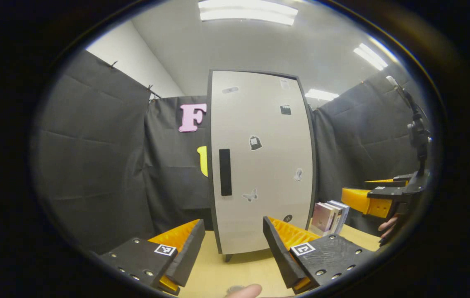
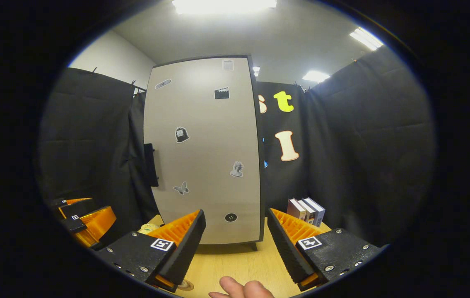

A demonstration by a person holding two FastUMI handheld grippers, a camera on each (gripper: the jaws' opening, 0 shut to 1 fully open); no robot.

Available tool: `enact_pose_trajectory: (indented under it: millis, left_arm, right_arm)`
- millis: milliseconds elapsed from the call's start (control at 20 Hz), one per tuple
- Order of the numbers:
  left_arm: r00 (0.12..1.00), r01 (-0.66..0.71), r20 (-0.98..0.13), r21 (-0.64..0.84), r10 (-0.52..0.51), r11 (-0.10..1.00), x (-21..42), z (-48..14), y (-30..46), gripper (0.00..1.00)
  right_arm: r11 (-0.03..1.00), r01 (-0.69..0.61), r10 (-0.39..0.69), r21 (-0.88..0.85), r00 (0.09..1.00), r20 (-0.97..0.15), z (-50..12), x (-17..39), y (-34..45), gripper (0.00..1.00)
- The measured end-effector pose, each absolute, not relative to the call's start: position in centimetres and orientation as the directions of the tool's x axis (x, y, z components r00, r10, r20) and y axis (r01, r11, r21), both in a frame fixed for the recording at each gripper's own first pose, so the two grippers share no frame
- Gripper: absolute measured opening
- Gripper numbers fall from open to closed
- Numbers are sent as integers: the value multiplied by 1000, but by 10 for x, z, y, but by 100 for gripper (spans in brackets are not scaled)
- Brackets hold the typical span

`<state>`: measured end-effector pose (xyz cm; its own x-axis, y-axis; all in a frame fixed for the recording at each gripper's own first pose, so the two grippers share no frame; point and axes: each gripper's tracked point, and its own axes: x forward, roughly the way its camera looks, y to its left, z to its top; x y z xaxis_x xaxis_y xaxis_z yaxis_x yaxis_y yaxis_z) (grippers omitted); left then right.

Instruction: Open the cabinet door with the right hand, grasp the bottle in the cabinet with the left hand and place it on the coaster, then close the cabinet door with the right hand.

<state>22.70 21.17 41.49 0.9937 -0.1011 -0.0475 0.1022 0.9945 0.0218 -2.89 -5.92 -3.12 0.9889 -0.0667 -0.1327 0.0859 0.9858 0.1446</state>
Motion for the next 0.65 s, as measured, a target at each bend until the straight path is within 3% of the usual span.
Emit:
enact_pose_trajectory:
  millis: [650]
  left_arm:
    - [995,97,-36,32,-96,995,226,416,211,82]
  right_arm:
    - [985,85,-67,151,990,-120,-25,-26,-61,93]
